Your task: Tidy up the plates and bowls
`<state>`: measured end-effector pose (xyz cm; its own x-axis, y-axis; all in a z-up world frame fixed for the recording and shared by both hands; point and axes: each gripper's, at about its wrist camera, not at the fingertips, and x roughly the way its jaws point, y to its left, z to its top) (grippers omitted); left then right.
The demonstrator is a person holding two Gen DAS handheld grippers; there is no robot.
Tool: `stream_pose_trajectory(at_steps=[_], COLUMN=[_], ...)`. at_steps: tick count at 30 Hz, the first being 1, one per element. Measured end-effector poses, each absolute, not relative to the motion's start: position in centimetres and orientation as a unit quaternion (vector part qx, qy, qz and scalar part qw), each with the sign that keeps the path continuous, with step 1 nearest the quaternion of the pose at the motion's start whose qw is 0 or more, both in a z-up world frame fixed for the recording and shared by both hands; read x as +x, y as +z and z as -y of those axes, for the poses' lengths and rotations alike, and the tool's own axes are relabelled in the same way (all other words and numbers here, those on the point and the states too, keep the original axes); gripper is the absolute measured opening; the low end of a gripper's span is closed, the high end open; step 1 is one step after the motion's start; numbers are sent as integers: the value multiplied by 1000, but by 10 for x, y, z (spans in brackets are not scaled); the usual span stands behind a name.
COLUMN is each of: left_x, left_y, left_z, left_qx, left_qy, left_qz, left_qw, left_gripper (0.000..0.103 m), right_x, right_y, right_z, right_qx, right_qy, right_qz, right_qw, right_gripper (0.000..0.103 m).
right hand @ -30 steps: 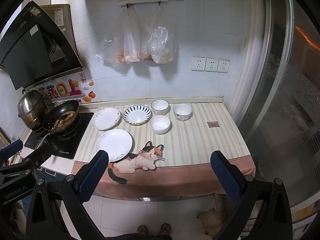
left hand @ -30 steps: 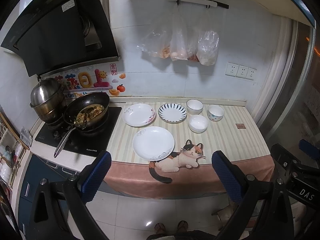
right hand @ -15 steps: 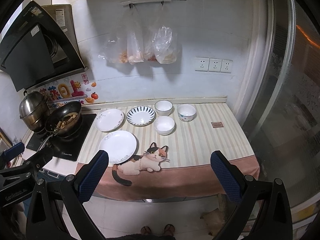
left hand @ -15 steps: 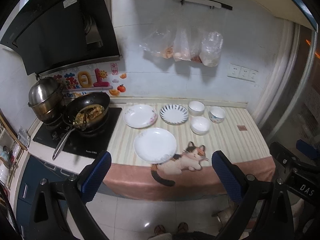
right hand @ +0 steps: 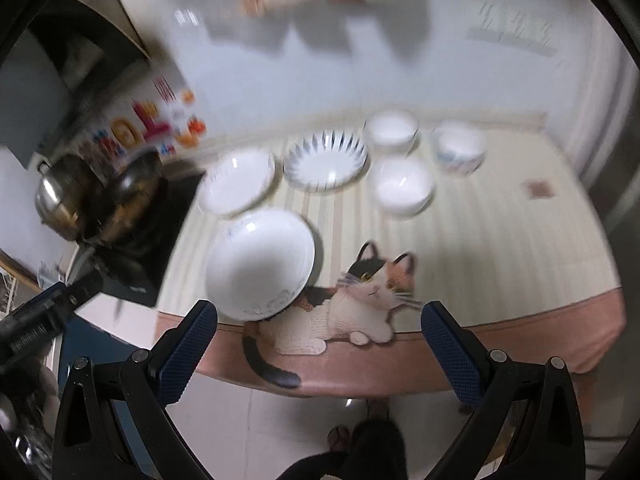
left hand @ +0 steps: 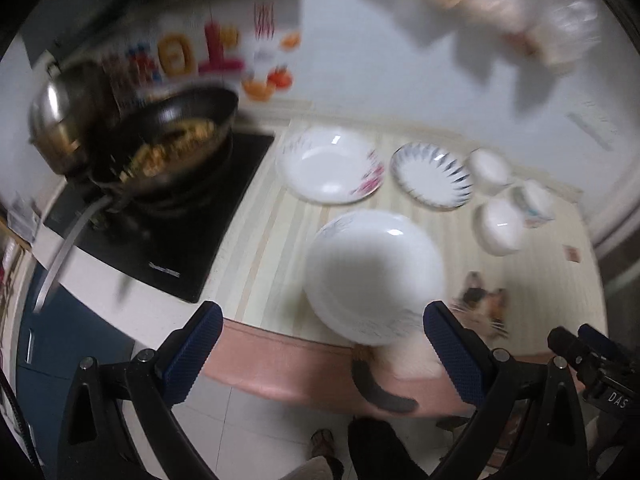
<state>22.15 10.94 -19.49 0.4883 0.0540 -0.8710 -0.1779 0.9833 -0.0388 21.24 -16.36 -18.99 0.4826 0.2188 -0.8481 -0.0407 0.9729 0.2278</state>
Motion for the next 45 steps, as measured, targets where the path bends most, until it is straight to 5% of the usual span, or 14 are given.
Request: stream_pose_trajectory(at_steps=[10,14,17,19,21,45], left_x=[322,339,343,341,341,307], left_y=[-338,-367,-378,-378,-376,-335], left_z=[-131,-130,-129,-127,-128,2], left_qx=[-84,-108,-130,-131,-138,-88], left_qy=[37,9,-6,-1,2,-88], left_qz=[-619,-638,-642,-640,-634,-605], left_qw=[780,763,755,757,761,787], left_gripper=[100,90,68,63,61,61], right_x=[359,387,399,405,408,326], right_y=[-374,-410,-419,-424,-424,-375], right_z=[129,116,110,103,95,207], right_qx=[117,120,116,107,92,97], right_qy=[144,164,175,191,203,153], right_qz=[-616,-637,-632,-637,-632,-630], right_qw=[766,744,746,739,742,755], right_gripper=[98,76,63,52,26,26])
